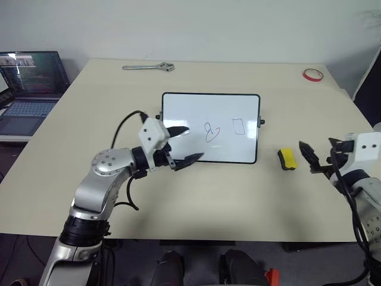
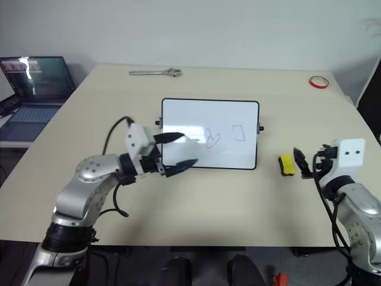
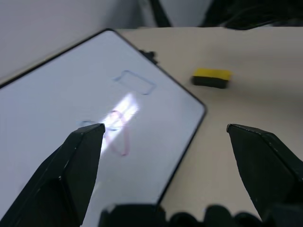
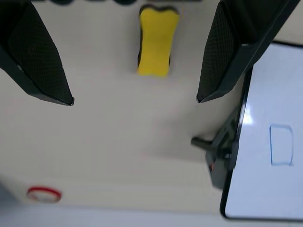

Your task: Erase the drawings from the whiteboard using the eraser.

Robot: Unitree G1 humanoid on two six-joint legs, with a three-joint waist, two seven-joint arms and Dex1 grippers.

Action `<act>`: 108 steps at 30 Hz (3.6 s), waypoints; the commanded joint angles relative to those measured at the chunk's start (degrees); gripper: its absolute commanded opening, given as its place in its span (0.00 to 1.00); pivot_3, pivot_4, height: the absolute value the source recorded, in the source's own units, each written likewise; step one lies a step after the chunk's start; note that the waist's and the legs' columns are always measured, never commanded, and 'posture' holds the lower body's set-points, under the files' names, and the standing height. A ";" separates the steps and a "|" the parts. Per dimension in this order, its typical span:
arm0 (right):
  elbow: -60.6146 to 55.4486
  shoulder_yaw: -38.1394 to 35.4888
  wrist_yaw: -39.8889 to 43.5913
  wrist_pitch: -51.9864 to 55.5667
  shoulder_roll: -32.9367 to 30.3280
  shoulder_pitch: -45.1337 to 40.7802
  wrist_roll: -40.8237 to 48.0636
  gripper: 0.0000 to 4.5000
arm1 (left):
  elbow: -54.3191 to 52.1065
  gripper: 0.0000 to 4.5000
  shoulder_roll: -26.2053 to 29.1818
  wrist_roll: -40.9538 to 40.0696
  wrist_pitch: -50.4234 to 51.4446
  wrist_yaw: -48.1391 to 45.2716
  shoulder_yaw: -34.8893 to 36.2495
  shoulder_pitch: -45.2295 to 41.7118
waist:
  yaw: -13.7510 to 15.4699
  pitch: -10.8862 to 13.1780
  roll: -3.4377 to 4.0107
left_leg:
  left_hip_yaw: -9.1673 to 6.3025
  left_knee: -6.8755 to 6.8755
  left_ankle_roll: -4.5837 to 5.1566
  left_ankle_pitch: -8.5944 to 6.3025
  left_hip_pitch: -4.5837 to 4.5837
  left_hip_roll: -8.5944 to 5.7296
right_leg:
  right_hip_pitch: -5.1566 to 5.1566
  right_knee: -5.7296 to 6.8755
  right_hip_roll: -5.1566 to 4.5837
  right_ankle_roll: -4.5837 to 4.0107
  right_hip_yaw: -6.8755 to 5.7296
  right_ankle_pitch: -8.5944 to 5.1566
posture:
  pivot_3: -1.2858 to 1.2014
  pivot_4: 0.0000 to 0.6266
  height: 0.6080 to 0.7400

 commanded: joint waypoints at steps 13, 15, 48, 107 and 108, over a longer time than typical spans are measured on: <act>8.37 8.01 -3.30 0.69 7.18 -6.10 -5.69 0.99 | 9.07 1.00 0.81 2.92 -6.53 -13.55 -5.91 -7.94 | -0.13 0.02 0.02 | -0.05 0.01 0.02 0.00 -0.25 -0.02 | -0.23 0.00 0.05 -0.01 -0.02 0.00 | 0.52 0.24 1.00; 10.19 9.34 -3.53 -0.98 7.83 -6.60 -7.67 0.99 | 8.85 1.00 0.83 3.29 -6.82 -13.46 -5.99 -7.46 | -0.09 0.02 0.02 | -0.05 0.01 0.02 0.00 -0.31 -0.01 | -0.28 0.01 0.05 -0.01 -0.02 0.00 | 0.52 0.24 1.00; 5.30 12.59 6.70 -7.97 4.97 -5.09 -12.52 0.25 | 4.48 1.00 0.37 5.45 -2.92 -1.02 -1.41 0.63 | 0.06 0.05 0.08 | -0.08 0.03 0.03 0.00 -0.37 0.07 | -0.37 0.06 -0.01 -0.02 -0.02 0.00 | 0.52 0.24 1.00; 39.36 37.70 11.40 -20.83 8.04 -38.28 -41.54 0.25 | 3.49 1.00 -1.08 5.89 9.06 1.48 -3.08 -7.38 | -0.22 0.01 0.00 | -0.14 0.17 0.04 0.04 0.03 0.04 | 0.00 0.17 -0.04 -0.09 -0.12 0.06 | 0.52 0.24 1.00; 40.31 37.65 11.79 -20.78 7.83 -38.52 -41.77 0.25 | 3.45 1.00 -1.13 5.89 9.08 1.52 -3.07 -7.37 | -0.20 0.01 0.00 | -0.15 0.17 0.04 0.04 0.03 0.04 | 0.00 0.16 -0.04 -0.09 -0.12 0.06 | 0.52 0.24 1.00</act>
